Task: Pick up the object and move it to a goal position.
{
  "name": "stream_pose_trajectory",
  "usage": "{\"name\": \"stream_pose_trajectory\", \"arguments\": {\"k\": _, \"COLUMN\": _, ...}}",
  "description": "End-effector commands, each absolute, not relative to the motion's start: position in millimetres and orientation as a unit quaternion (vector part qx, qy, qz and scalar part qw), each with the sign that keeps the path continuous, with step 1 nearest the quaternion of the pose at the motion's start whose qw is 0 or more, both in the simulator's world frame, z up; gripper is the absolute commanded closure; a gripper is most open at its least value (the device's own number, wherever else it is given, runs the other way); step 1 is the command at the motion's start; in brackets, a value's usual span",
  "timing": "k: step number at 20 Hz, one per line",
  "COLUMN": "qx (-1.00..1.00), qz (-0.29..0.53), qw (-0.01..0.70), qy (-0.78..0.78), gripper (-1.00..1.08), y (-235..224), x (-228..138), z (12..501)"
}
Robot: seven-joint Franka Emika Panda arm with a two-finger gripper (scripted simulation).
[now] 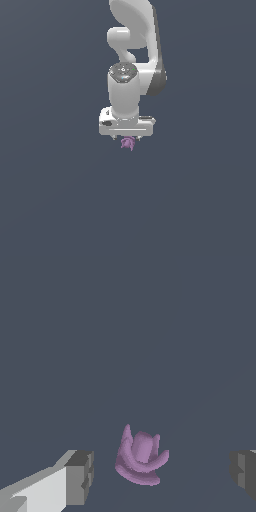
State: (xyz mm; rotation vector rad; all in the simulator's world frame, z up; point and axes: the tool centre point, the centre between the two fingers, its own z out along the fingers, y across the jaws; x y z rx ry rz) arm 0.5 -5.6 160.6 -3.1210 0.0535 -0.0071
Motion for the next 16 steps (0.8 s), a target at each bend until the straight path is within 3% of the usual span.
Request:
{"name": "stream_pose_trajectory", "arguments": {"k": 1, "qx": -1.000, "qz": -0.002, "qw": 0.010, "qy": 0.017, "gripper": -0.92, "y": -5.6, "x": 0.5, "z": 160.6}}
{"name": "stream_pose_trajectory", "arguments": {"k": 16, "qx": -1.000, "qz": 0.003, "qw": -0.002, "qy": 0.017, "gripper": -0.92, "y": -27.8, "x": -3.0, "z": 162.7}}
